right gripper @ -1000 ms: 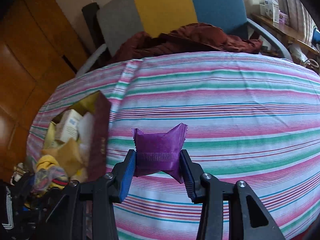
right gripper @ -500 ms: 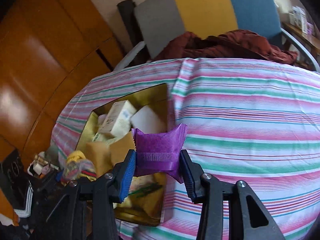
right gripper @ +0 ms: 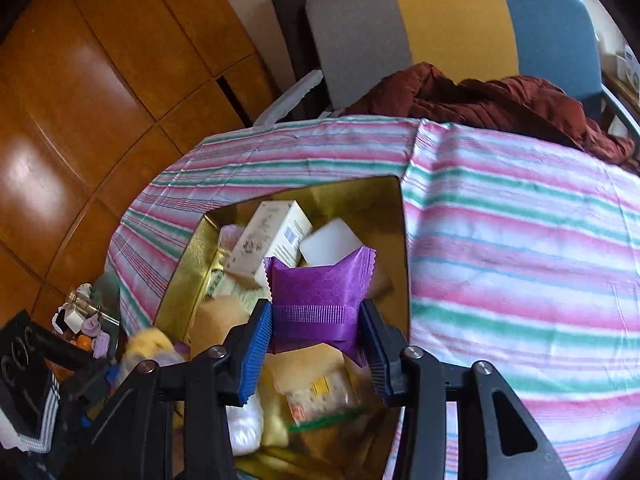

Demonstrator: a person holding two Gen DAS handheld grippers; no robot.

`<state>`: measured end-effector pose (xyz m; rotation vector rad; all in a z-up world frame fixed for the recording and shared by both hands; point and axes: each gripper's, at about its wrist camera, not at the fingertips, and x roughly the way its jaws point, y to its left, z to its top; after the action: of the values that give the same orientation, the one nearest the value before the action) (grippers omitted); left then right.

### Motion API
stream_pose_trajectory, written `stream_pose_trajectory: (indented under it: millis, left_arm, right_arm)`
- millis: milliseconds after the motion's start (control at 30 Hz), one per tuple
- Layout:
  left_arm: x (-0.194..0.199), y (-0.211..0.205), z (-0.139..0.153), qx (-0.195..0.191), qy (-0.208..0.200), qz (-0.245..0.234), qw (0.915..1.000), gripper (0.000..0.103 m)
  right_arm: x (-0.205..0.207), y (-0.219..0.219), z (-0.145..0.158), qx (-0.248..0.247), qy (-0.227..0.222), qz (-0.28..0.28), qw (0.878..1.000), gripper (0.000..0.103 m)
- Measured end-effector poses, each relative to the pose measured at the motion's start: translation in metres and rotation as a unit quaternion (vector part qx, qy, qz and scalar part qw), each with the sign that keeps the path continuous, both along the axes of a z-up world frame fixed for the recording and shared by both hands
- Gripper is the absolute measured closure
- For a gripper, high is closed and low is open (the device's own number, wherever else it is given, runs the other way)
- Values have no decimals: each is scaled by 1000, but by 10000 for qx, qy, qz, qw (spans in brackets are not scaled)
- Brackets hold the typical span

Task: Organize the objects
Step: 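Carry the knitted pouch and purple piece over the gold tray with both tools, then release the pouch and purple piece into the tray, open both tools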

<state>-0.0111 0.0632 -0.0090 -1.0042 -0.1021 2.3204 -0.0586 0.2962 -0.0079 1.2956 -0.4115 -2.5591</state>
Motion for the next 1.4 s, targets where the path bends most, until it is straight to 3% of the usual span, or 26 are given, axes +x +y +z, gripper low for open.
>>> stream_pose_trajectory:
  millis: [233, 533, 633, 767, 833, 900, 967, 1200, 1400]
  left_arm:
    - [-15, 33, -10, -552, 16, 30, 9985, 46]
    - [-21, 57, -19, -744, 46, -148, 9971, 46]
    - [-22, 62, -21, -767, 37, -173, 9969, 46]
    - [-23, 67, -23, -795, 51, -157, 9967, 44]
    - [-24, 70, -24, -824, 65, -146, 9965, 41]
    - [-24, 71, -25, -847, 72, -106, 9963, 27]
    - [-25, 71, -26, -841, 42, -41, 9964, 20]
    - [-26, 55, -28, -736, -78, 125, 9972, 19]
    - [-14, 36, -17, -620, 115, 321, 9975, 13]
  right_arm:
    - [-32, -10, 3, 138, -24, 47, 9999, 59]
    - [-55, -16, -5, 222, -131, 84, 9996, 58]
    - [-59, -18, -9, 197, -182, 133, 9996, 49]
    - [-58, -16, -14, 237, -226, 71, 9994, 46]
    - [-57, -13, -16, 225, -256, 5, 9994, 44]
    - [-53, -9, -16, 184, -265, -75, 9995, 37]
    - [-49, -4, -15, 124, -241, -151, 9995, 30]
    - [-34, 6, -12, 22, -181, -296, 9994, 29]
    - [-15, 7, -10, 176, -71, -424, 9989, 28]
